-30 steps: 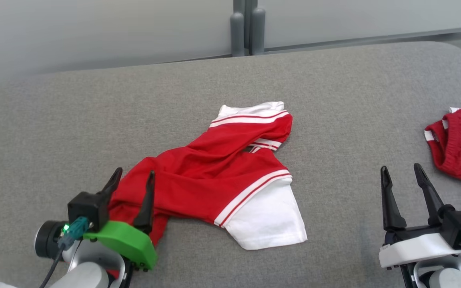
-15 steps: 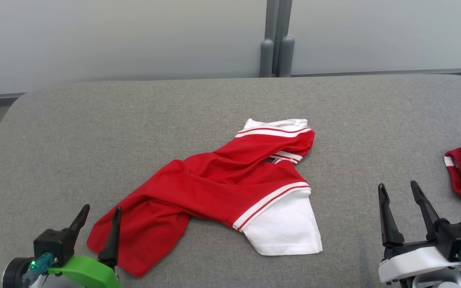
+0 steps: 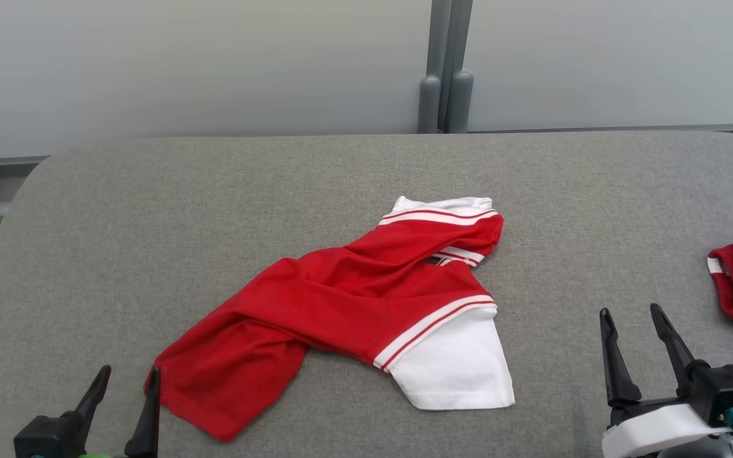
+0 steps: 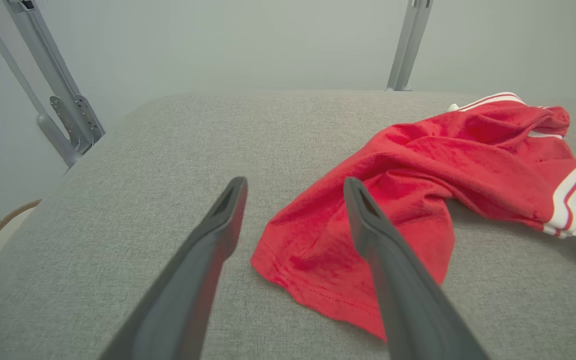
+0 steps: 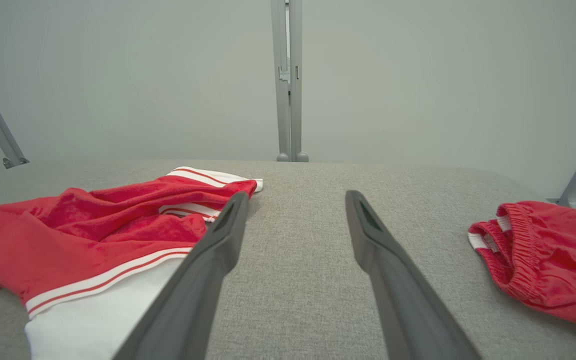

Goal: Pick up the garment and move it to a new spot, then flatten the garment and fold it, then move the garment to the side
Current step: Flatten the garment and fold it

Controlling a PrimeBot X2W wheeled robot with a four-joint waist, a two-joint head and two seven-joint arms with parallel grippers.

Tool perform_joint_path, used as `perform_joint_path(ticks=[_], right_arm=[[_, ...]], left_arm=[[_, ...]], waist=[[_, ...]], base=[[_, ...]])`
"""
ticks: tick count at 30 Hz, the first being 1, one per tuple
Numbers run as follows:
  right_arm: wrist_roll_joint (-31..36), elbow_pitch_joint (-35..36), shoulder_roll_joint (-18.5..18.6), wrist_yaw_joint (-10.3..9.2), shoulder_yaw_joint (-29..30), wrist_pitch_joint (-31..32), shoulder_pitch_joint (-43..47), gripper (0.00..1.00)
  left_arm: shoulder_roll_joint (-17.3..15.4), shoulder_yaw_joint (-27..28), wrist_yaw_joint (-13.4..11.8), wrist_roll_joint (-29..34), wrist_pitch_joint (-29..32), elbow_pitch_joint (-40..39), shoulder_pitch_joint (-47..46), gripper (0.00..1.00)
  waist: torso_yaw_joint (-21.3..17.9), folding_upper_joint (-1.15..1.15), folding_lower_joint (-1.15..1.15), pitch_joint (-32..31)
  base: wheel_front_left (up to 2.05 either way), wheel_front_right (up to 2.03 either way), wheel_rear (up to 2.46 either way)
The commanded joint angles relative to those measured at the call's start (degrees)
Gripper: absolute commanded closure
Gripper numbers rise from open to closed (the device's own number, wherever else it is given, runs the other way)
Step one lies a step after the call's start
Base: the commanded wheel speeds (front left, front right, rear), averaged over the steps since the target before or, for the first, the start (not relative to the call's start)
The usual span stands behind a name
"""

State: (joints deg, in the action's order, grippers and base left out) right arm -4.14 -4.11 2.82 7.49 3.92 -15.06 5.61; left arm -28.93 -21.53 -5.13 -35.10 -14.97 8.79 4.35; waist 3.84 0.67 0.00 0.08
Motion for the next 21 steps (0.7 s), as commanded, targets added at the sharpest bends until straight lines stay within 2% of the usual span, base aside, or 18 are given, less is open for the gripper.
perform_joint_path(ticks=[1, 7, 15, 21], right_arm=[[-0.05, -0.31, 0.15, 0.01, 0.26, -0.15, 0.79, 0.0], [-0.53, -1.13, 0.15, 0.01, 0.93, -0.15, 1.43, 0.0], [-0.76, -1.68, 0.15, 0.01, 1.24, -0.16, 1.65, 0.0], [-0.85, -2.22, 0.15, 0.01, 1.22, -0.15, 1.96, 0.0]], left_arm=[[1.15, 1.98, 0.99, 1.34, -0.27, 0.22, 1.18, 0.0], [5.29, 8.82, 4.9, 5.11, -0.26, 1.96, 2.98, 0.0], [9.02, 13.24, 8.92, 8.77, -0.28, 3.72, 2.83, 0.0], [11.11, 15.92, 10.74, 11.05, -0.27, 4.6, 2.86, 0.0]], waist=[[0.12, -0.67, 0.0, -0.12], [0.33, -0.67, 0.0, -0.32], [0.17, -0.67, 0.0, 0.2], [-0.3, -0.67, 0.0, 0.22]], base=[[0.0, 0.0, 0.0], [0.0, 0.0, 0.0], [0.0, 0.0, 0.0], [0.0, 0.0, 0.0]])
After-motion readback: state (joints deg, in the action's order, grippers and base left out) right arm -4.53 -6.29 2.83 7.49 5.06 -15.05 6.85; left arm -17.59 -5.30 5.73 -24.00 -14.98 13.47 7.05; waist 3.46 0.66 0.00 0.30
